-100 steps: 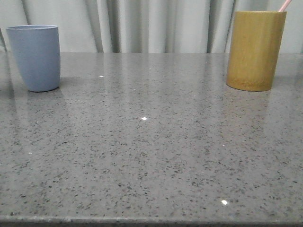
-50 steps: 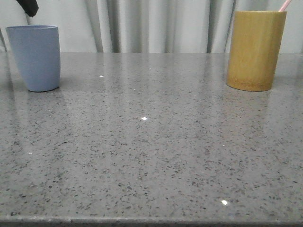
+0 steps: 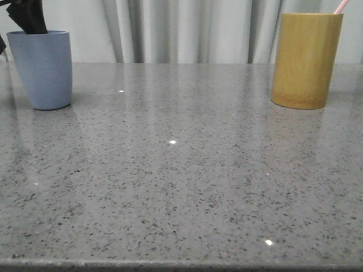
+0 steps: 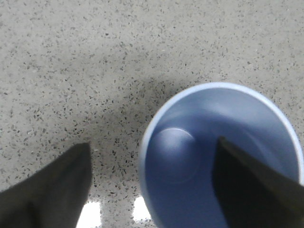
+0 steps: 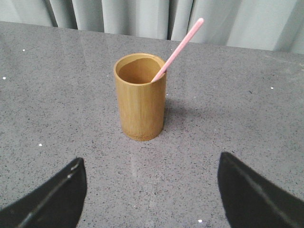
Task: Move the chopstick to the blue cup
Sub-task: 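Lower the left gripper onto the light blue cup rim and grasp it, then lift the blue cup with the left gripper and carry it toward the bamboo cup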
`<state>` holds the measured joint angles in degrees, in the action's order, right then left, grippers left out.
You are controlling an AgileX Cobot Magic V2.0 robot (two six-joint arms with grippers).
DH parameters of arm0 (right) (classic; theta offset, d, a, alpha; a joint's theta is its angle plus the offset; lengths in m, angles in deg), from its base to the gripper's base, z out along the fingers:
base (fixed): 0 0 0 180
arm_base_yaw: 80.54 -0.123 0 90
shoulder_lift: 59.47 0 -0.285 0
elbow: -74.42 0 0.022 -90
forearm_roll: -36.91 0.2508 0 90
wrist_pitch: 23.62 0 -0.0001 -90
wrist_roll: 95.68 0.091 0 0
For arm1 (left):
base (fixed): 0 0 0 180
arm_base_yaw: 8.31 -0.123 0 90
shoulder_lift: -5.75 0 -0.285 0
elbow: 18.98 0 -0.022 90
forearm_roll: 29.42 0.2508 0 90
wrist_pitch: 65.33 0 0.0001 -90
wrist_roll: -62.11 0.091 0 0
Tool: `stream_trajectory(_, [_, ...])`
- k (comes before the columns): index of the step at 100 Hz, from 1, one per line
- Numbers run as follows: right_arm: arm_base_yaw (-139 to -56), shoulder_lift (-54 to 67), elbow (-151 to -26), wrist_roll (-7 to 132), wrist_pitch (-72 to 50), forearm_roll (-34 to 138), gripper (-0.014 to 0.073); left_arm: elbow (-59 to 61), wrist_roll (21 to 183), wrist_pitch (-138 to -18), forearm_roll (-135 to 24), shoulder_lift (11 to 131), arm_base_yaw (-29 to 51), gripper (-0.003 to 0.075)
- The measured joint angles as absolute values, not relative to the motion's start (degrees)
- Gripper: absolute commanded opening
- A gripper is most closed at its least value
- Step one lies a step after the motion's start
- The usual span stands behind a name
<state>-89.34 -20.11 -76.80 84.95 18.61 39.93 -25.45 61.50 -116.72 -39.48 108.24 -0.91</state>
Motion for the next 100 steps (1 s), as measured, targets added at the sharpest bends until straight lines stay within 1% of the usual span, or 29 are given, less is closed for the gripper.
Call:
stream_trajectory(3, [-89.34, -20.11, -76.80, 84.95, 18.61, 39.93, 0.0570, -25.45, 61.50, -116.72, -39.48, 108.24, -0.91, 0.0299])
stream_trajectory(5, [-89.34, -20.11, -76.80, 84.95, 18.61, 39.93, 0.0570, -25.45, 61.50, -116.72, -39.48, 108.24, -0.91, 0.0274])
stream_trajectory(19, [-89.34, -20.11, -76.80, 84.95, 18.57, 39.93, 0.0570, -25.45, 61.50, -116.72, -39.48, 108.24, -0.91, -0.0002])
stream_trajectory(21, [-89.34, -20.11, -76.80, 84.95, 18.57, 39.93, 0.0570, -25.45, 61.50, -116.72, -39.48, 108.24, -0.91, -0.0022])
stream_trajectory(40, [-89.34, -20.11, -76.80, 84.95, 18.57, 39.93, 0.0570, -25.82, 61.61, -117.80, -40.31, 108.24, -0.91, -0.0019])
stream_trajectory(58, [-89.34, -20.11, -76.80, 84.95, 18.48, 39.93, 0.0570, -30.44, 61.61, -121.93, -41.49, 108.24, 0.22, -0.0019])
stream_trajectory(77, [-89.34, -20.11, -76.80, 84.95, 17.98, 39.93, 0.0570, -37.22, 61.61, -125.43, -41.54, 108.24, 5.71, -0.0019])
stream_trajectory(100, [-89.34, -20.11, -76.80, 84.95, 17.53, 39.93, 0.0570, -43.68, 61.61, -126.24, -41.05, 109.99, 13.30, -0.0019])
